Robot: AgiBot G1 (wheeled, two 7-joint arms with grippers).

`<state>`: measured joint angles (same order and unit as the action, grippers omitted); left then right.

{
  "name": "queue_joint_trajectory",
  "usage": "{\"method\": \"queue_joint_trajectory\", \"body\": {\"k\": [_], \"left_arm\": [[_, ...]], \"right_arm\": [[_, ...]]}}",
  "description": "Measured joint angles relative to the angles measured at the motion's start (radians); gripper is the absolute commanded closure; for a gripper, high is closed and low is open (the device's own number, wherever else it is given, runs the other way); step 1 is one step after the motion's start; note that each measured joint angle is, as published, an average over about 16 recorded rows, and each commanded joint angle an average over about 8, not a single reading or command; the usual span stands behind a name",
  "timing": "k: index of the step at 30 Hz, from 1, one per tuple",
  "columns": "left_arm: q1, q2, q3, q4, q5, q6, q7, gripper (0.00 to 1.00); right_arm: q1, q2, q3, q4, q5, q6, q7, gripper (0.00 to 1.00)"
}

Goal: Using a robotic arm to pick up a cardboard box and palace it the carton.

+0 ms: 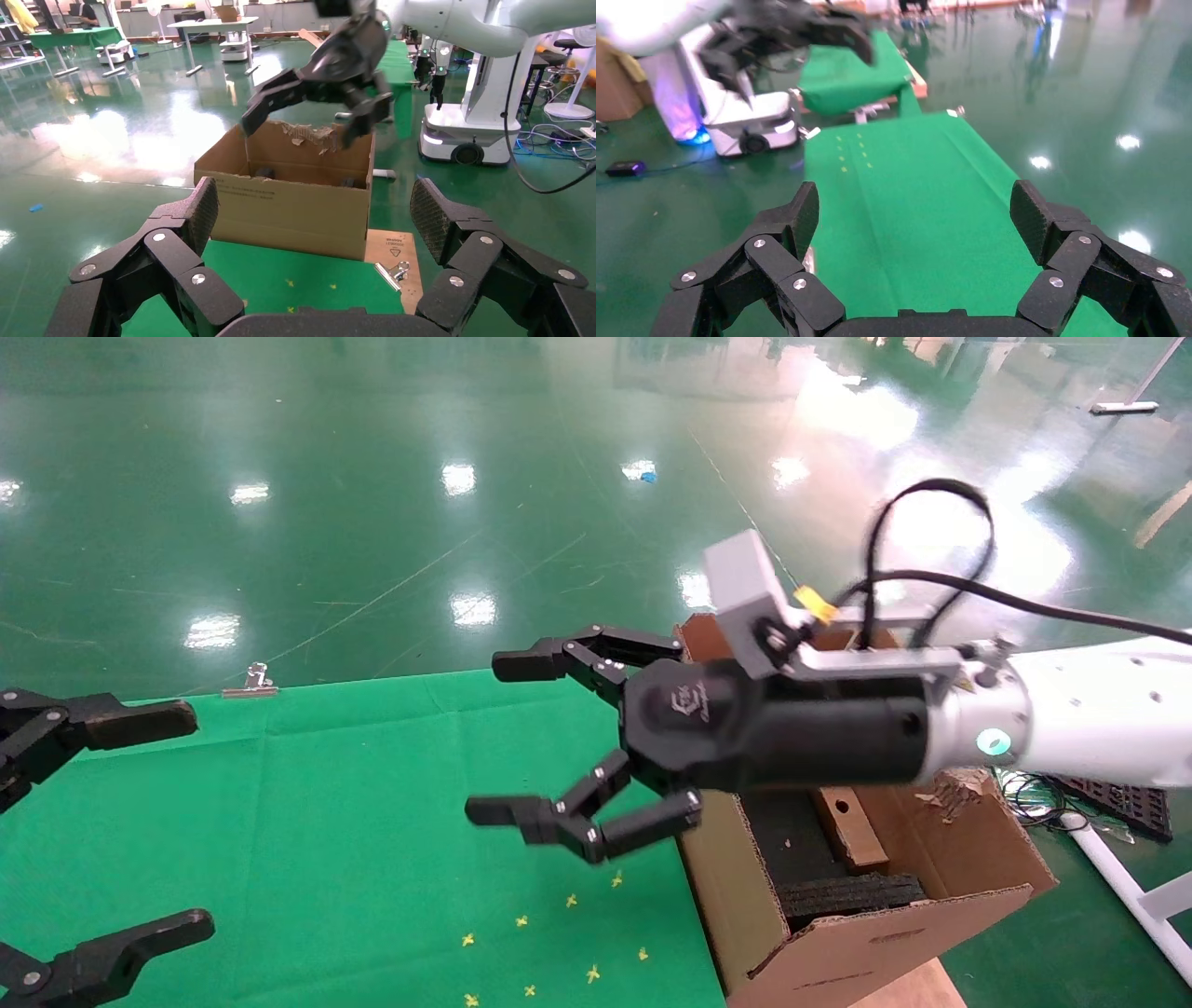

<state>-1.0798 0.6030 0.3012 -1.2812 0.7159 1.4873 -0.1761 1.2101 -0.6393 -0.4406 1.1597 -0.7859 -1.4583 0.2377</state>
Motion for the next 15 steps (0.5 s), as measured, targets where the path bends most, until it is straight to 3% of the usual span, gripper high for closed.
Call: {"method": "queue_joint_trajectory", "body": {"k": [8, 15], "left_arm": [[0.000, 0.000, 0.000, 0.000, 0.000, 0.000, 0.000, 0.00], [0.000, 0.000, 0.000, 0.000, 0.000, 0.000, 0.000, 0.00]], "right_arm": [[-0.124, 0.025, 0.147, 0.112, 0.050, -0.034, -0.043, 0.00], [-0.162, 0.033, 0.193, 0.147, 0.067, -0.045, -0.056, 0.00]]}}
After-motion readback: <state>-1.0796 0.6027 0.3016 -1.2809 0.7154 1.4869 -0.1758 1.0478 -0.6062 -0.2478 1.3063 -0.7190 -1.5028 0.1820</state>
